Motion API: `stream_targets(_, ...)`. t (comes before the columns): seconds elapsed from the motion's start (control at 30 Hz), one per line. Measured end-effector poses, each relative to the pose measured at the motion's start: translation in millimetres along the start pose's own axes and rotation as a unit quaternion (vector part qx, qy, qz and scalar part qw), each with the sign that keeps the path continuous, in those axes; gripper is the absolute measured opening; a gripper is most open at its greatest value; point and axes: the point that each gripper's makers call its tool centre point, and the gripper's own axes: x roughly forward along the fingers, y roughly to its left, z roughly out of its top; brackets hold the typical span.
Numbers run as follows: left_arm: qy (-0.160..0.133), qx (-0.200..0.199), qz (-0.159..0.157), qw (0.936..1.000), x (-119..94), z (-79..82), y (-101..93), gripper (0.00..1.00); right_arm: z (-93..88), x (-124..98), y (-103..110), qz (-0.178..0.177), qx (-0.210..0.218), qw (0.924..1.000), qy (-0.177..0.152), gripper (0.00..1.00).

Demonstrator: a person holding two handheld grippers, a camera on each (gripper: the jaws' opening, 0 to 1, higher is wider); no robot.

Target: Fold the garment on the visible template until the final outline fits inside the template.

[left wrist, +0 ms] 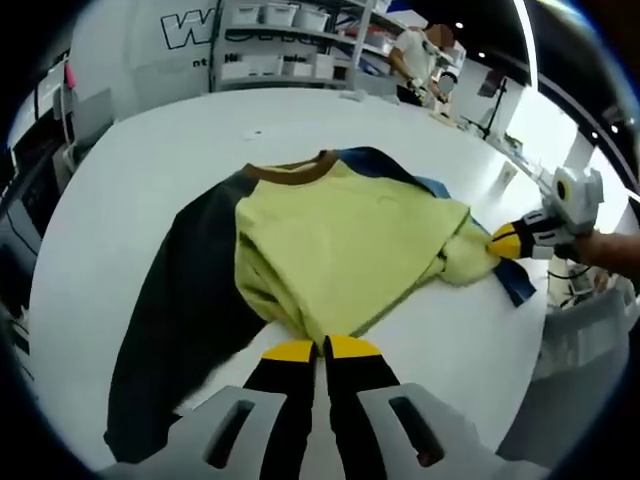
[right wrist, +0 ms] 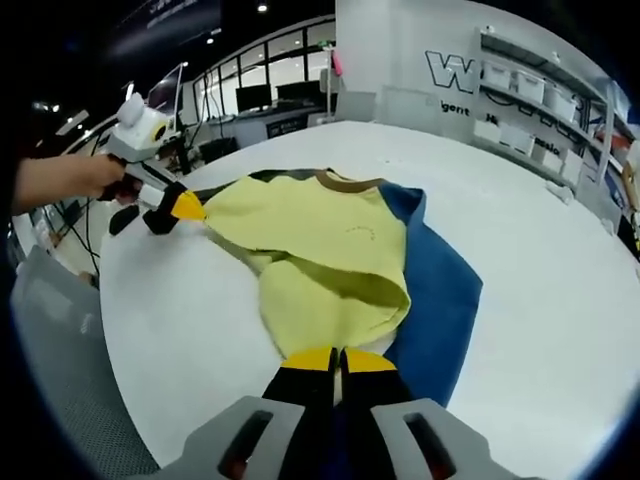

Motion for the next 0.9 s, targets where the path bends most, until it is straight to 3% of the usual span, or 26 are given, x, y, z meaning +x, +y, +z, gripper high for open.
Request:
stream_targets(0.23,-0.005,0.012,0.005,0.9999,-17,-8.0,-0.2,0.03,4.6,-10,6,0.018,-0.005,0.9997,-0.015,0.0)
stream_targets(0.37,-0.008,0.011,0.008,0.9999,-25,-14.0,-1.4,0.03,5.7,-17,15,0.037,-0.047,0.9981,-0.018,0.0)
stream_targets(0.6,-0.008,0.007,0.014,0.9999,-43,-27.8,-0.3,0.03,12.1,-30,21,0.05,-0.068,0.996,-0.03,0.0)
stream_targets(0.9,0.001,-0.017,0.036,0.9992,-70,-50.2,18.9,0.03,7.1,-43,34,0.074,-0.119,0.9897,-0.032,0.0)
